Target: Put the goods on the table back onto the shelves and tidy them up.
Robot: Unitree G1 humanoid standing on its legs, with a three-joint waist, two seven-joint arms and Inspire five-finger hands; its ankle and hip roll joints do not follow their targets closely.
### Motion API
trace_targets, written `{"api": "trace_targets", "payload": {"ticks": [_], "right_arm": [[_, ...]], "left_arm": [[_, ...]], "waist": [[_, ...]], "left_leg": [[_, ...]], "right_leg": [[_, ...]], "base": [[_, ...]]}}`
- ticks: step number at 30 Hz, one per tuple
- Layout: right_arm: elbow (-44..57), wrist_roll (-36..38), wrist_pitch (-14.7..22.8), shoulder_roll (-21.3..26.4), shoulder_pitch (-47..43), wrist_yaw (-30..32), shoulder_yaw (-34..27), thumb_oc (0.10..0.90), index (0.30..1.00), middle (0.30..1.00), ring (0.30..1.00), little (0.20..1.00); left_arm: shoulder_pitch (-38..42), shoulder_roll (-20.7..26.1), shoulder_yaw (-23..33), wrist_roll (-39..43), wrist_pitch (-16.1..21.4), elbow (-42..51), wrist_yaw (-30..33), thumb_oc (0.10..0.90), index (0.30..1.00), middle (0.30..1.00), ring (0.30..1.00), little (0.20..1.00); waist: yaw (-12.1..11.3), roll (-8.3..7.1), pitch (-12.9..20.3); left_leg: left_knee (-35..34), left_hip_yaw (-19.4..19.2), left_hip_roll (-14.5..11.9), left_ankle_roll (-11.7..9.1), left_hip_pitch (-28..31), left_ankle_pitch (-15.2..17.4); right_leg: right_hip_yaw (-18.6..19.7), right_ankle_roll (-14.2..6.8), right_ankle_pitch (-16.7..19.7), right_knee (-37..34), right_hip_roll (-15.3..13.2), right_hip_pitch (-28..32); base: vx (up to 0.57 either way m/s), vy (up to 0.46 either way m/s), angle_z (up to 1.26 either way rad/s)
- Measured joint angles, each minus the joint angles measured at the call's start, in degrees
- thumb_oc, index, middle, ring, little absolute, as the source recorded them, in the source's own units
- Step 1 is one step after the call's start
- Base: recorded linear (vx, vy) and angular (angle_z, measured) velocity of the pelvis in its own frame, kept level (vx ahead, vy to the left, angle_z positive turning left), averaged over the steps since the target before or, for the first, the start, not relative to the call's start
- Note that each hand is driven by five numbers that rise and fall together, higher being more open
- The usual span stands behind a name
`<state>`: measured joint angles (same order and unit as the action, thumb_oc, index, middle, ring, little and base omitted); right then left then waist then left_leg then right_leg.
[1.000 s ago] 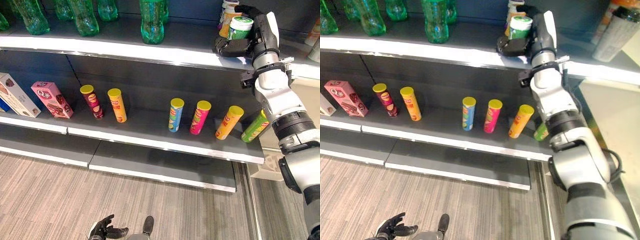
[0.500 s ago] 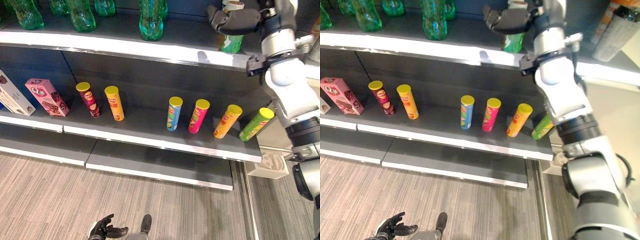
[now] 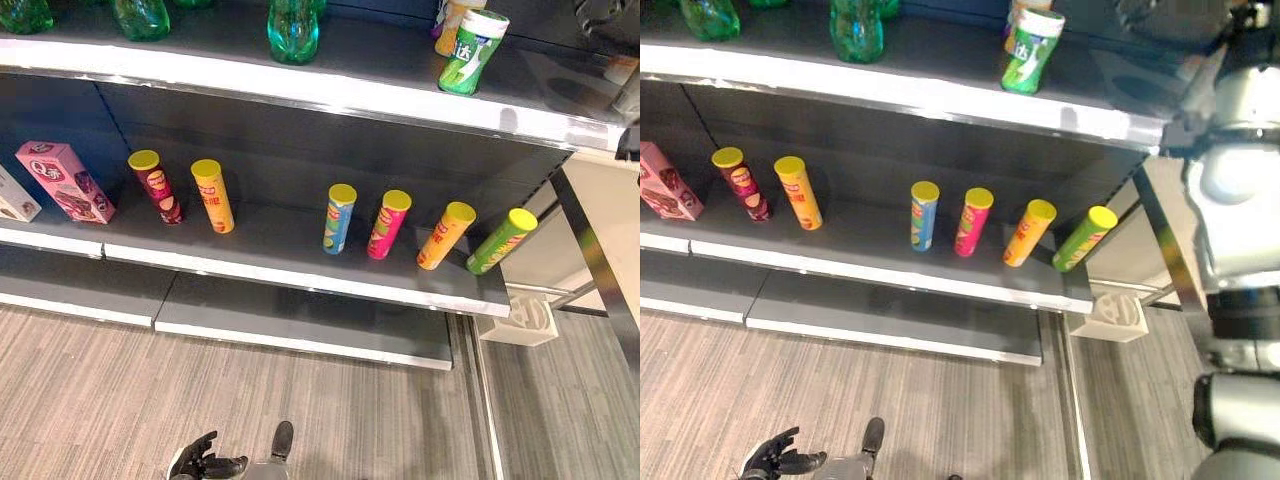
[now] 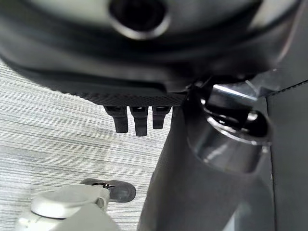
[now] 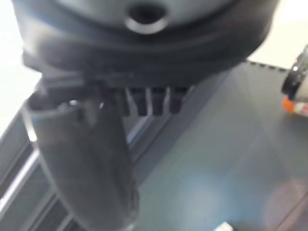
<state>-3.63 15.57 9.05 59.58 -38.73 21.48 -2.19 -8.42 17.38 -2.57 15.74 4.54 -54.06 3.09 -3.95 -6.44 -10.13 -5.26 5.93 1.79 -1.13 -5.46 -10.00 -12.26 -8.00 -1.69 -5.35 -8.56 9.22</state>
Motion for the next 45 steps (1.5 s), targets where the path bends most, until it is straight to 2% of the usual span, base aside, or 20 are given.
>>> {"api": "trace_targets", "payload": {"ticks": [5,7,8,16,17,19,21,22,23,25,26,27,28,30,33,38,42,43,44,45], "right_arm": [[13.03,-2.58,2.55,-0.85,17.86,-0.4,-11.81,0.8,0.9,0.9,0.9,0.9],[18.69,-3.04,4.81,-9.55,25.59,-1.38,-17.85,0.8,0.9,0.9,0.9,0.9],[18.21,-3.02,4.77,-9.6,25.98,-1.51,-18.12,0.8,0.9,0.9,0.9,0.9],[20.36,-2.0,5.72,-13.76,30.37,-3.75,-22.07,0.8,0.9,0.9,0.9,0.9],[22.11,-1.69,5.76,-15.04,32.74,-3.86,-23.05,0.8,0.9,0.9,0.9,0.9],[24.04,-1.68,5.96,-16.91,35.68,-3.77,-25.12,0.8,0.9,0.9,0.9,0.9],[24.6,-1.7,6.63,-18.52,36.94,-3.85,-25.15,0.8,0.9,0.9,0.9,0.9],[24.25,-1.39,6.4,-17.98,36.88,-3.51,-26.17,0.8,0.9,0.9,0.9,0.9],[24.23,-1.19,6.5,-17.94,36.57,-3.13,-26.59,0.8,0.9,0.9,0.9,0.9],[23.76,-1.2,6.64,-17.94,35.19,-3.01,-25.87,0.8,0.9,0.9,0.9,0.9],[23.73,-1.24,6.34,-17.71,34.72,-3.29,-24.65,0.8,0.9,0.9,0.9,0.9],[24.12,-1.29,6.39,-17.04,34.76,-3.78,-24.46,0.8,0.9,0.9,0.9,0.9],[21.54,-1.4,5.9,-14.24,33.09,-4.0,-23.25,0.8,0.9,0.9,0.9,0.9],[19.69,-0.7,4.78,-12.69,33.92,-4.01,-23.6,0.8,0.9,0.9,0.9,0.9],[19.22,0.95,4.87,-10.42,33.63,-3.75,-27.14,0.8,0.9,0.9,0.9,0.9],[18.53,3.71,7.75,-10.65,33.34,-4.48,-25.79,0.8,0.9,0.9,0.9,0.9],[16.85,7.08,9.37,-10.39,32.99,-6.37,-24.07,0.8,0.9,0.9,0.9,0.9],[15.21,8.6,9.65,-9.74,32.91,-6.67,-22.67,0.8,0.9,0.9,0.9,0.9],[14.09,9.97,8.75,-8.72,33.02,-7.62,-22.26,0.8,0.9,0.9,0.9,0.9],[12.82,10.36,8.46,-7.35,32.67,-8.09,-22.23,0.8,0.9,0.9,0.9,0.9]], "left_arm": [[0.48,0.12,2.67,0.09,0.03,2.81,0.02,0.8,0.9,0.9,0.9,0.9],[0.58,0.36,2.75,0.02,0.05,2.84,-0.06,0.8,0.9,0.9,0.9,0.9],[0.93,0.25,2.56,-0.01,0.05,2.87,-0.11,0.8,0.9,0.9,0.9,0.9],[2.0,0.37,0.55,-0.3,0.12,3.51,-1.04,0.8,0.9,0.9,0.9,0.9],[1.69,0.43,0.44,-0.37,0.1,3.55,-1.27,0.8,0.9,0.9,0.9,0.9],[1.48,0.7,0.59,-0.61,0.06,4.24,-1.33,0.8,0.9,0.9,0.9,0.9],[0.27,2.33,1.08,-1.32,0.47,6.26,-1.71,0.8,0.9,0.9,0.9,0.9],[0.75,2.59,2.72,-1.31,0.38,6.33,-1.84,0.8,0.9,0.9,0.9,0.9],[0.87,2.11,3.31,-1.28,0.8,6.37,-2.06,0.8,0.9,0.9,0.9,0.9],[1.86,2.74,3.89,-1.26,1.43,5.85,-2.15,0.8,0.9,0.9,0.9,0.9],[1.61,3.8,3.78,-1.23,1.38,5.9,-2.23,0.8,0.9,0.9,0.9,0.9],[1.1,4.48,3.93,-1.26,1.4,6.53,-2.33,0.8,0.9,0.9,0.9,0.9],[0.61,-0.86,4.8,-1.26,0.82,5.69,-2.53,0.8,0.9,0.9,0.9,0.9],[-1.5,-3.99,2.54,-1.23,0.56,5.69,-3.07,0.8,0.9,0.9,0.9,0.9],[-2.68,-6.63,-0.03,-1.13,-0.01,5.63,-4.59,0.8,0.9,0.9,0.9,0.9],[-1.45,-3.62,0.6,-0.04,0.01,5.67,-4.54,0.8,0.9,0.9,0.9,0.9],[-1.65,-0.85,0.71,0.28,0.01,5.92,-4.41,0.8,0.9,0.9,0.9,0.9],[-1.53,-0.57,0.51,0.91,-0.02,5.97,-4.23,0.8,0.9,0.9,0.9,0.9],[-1.32,-0.86,-0.52,1.97,-0.17,5.84,-3.89,0.8,0.9,0.9,0.9,0.9],[-1.47,-1.33,-1.74,2.24,-0.51,5.87,-4.13,0.8,0.9,0.9,0.9,0.9]], "waist": [[1.84,-1.86,-0.98],[3.92,-2.65,-1.12],[5.23,-2.53,-1.23],[9.05,1.11,-2.5],[11.14,2.03,-2.88],[14.0,2.87,-4.01],[12.49,3.93,-4.98],[13.52,6.05,-5.39],[12.65,6.69,-5.1],[10.79,6.35,-4.8],[8.14,4.9,-3.5],[7.02,2.97,-2.08],[6.42,5.05,-1.87],[6.42,5.61,-1.01],[7.75,6.39,0.28],[8.39,2.58,2.7],[6.73,2.67,2.78],[5.83,1.41,2.02],[4.77,0.2,1.43],[4.17,1.0,1.55]], "left_leg": [[0.02,-0.91,0.09,0.33,-0.85,0.41],[0.02,-3.52,0.15,0.49,-0.78,0.84],[0.07,-4.34,0.29,0.57,-0.46,0.88],[0.01,-13.59,-0.02,1.92,2.24,2.93],[0.07,-17.48,-0.5,2.37,2.69,3.19],[0.1,-22.04,-1.4,2.28,3.33,3.68],[-0.03,-28.6,-3.88,2.32,4.44,4.52],[0.18,-30.68,-6.33,1.82,4.86,4.3],[0.02,-31.41,-7.5,1.53,5.34,4.57],[0.04,-33.24,-9.35,-1.1,6.49,3.67],[0.07,-35.23,-9.42,-2.46,7.08,3.28],[0.05,-35.1,-9.61,-3.93,6.51,2.3],[0.1,-32.64,-13.49,-3.84,7.25,-0.63],[0.98,-30.65,-15.48,-2.49,8.33,-1.88],[1.04,-28.9,-18.13,-3.86,7.98,-2.84],[3.79,-26.58,-20.2,-4.91,5.88,-3.52],[6.77,-22.44,-23.04,-5.9,4.11,-4.03],[10.75,-17.02,-22.57,-6.19,1.9,-3.54],[11.6,-8.65,-18.1,-9.7,0.16,1.59],[8.75,-5.13,-13.5,-9.84,0.47,3.64]], "right_leg": [[1.03,-0.08,-0.02,0.01,-0.36,-1.35],[3.45,-0.21,0.29,0.02,-1.05,-2.62],[4.27,-0.41,0.68,0.05,-1.29,-3.04],[13.19,-1.97,2.13,1.43,-2.39,-6.32],[15.87,-3.18,4.17,1.09,-2.19,-8.35],[15.43,-3.49,6.01,-0.14,-2.59,-9.33],[8.27,-3.48,7.65,-0.14,-2.26,-12.34],[0.7,-3.45,8.04,1.22,-4.53,-11.47],[-2.28,-3.59,8.16,1.4,-6.54,-9.99],[-6.08,-4.7,7.52,3.43,-10.06,-6.79],[-7.76,-4.11,9.55,3.24,-11.33,-6.08],[-7.63,-7.03,8.92,0.56,-11.35,-4.4],[-7.72,-5.0,7.11,-0.02,-6.91,-3.28],[-7.75,-4.02,6.54,-0.02,-4.85,-1.21],[-7.97,-2.83,5.59,-0.02,-2.23,-0.93],[-8.12,-1.3,3.97,-0.08,-0.29,-0.53],[-7.27,0.43,1.87,-0.5,2.86,0.11],[-5.79,1.32,2.26,-0.51,2.25,-0.08],[-3.95,1.53,2.49,-0.51,-0.07,-1.15],[-2.42,1.18,2.71,-0.51,-1.25,-2.53]], "base": [[-0.02,0.03,-0.1],[-0.03,0.112,-0.54],[-0.01,0.184,-0.76],[-0.03,0.121,-0.64],[-0.1,-0.01,-1.27],[-0.11,-0.073,-1.24],[-0.14,-0.097,-1.79],[-0.12,-0.201,-1.56],[-0.02,-0.218,-0.89],[0.02,-0.178,-0.68],[0.08,-0.278,-0.8],[0.16,-0.473,-0.69],[0.15,-0.46,-0.22],[0.07,-0.325,-0.06],[0.0,-0.211,0.08],[0.03,-0.278,0.12],[0.0,-0.153,0.17],[0.02,-0.021,-0.32],[0.04,0.062,-0.43],[0.02,0.087,-0.45]]}}
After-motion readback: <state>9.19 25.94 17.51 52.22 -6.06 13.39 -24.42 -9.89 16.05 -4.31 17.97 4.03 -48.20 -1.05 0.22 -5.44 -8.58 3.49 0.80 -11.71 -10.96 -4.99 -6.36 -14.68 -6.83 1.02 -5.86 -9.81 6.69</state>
